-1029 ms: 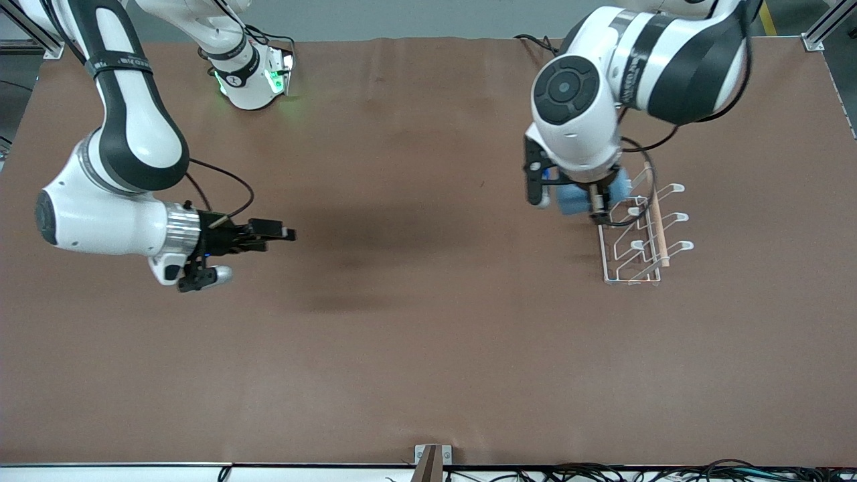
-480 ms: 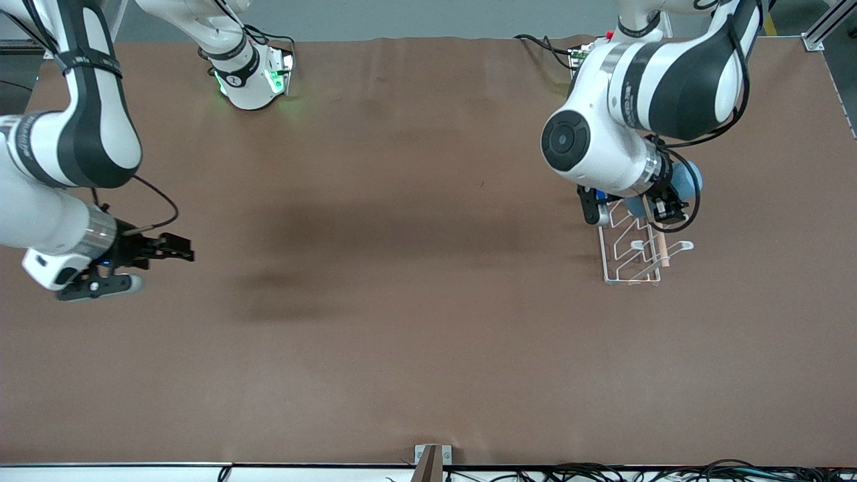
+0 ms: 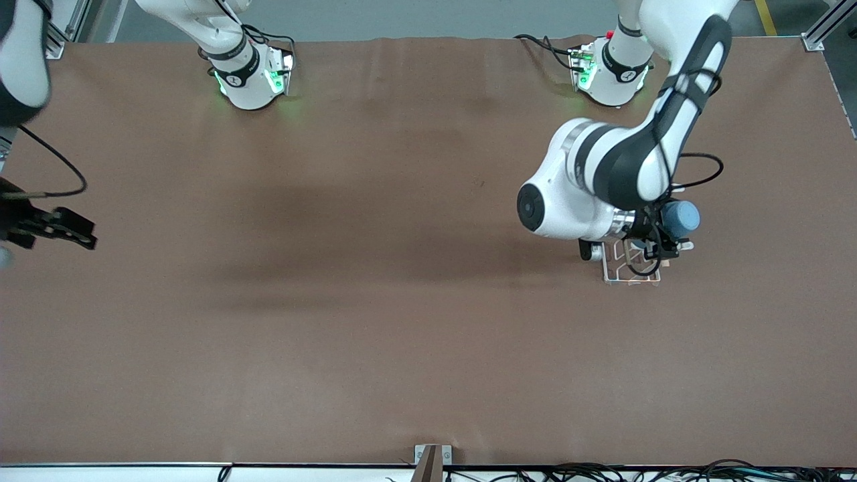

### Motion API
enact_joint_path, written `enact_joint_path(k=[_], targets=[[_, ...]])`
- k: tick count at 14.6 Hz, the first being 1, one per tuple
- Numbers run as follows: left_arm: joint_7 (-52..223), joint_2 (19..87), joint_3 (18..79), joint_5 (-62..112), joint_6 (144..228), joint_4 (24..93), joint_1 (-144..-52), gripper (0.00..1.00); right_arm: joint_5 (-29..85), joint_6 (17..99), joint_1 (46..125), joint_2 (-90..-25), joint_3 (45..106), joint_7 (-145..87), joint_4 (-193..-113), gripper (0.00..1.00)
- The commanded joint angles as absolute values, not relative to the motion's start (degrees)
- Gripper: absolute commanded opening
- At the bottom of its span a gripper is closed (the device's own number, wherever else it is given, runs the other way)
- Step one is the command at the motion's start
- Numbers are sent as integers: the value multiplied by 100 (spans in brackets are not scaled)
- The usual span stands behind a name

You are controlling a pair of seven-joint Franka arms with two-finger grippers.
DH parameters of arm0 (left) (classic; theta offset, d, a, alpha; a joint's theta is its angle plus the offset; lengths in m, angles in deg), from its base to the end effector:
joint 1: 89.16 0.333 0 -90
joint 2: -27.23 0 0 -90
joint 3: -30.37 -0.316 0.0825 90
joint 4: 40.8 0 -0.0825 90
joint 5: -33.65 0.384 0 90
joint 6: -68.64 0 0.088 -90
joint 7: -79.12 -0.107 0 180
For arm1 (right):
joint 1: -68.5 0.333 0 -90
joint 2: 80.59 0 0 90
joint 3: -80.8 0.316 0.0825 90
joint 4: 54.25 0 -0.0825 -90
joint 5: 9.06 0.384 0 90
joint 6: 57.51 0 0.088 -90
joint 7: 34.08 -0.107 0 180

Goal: Hang cup on cup holder
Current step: 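Carry the cup with the left gripper while the right gripper withdraws, then lower the cup onto a rack hook with the left gripper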

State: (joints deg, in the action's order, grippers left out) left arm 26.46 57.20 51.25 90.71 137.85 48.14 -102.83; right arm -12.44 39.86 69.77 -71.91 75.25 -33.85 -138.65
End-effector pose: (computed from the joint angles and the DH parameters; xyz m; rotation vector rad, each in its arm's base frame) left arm 0.5785 -0.2220 0.3654 -1.5226 1.5935 1.0982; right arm 0.6109 -0.0468 0.5952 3.0618 -0.0975 0.1113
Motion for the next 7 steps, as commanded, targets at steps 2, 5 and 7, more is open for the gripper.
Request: enact_joint_path(k=[2,5,7], targets=[[3163,6272,5155,9605,13719,4753,-10349,1,-1346,3523,6973,-7742,7447,-3971,-13880,100],[3473,6572,5155,9745,13719,4806,-10401,1,-1258,3057,6798,-7980,7482,-3935,-13854,100],[3674,6739,5146,9772,13710,4937,-10472,2,-1258,2976,6710,-7971,7456,-3892,-13853,100]])
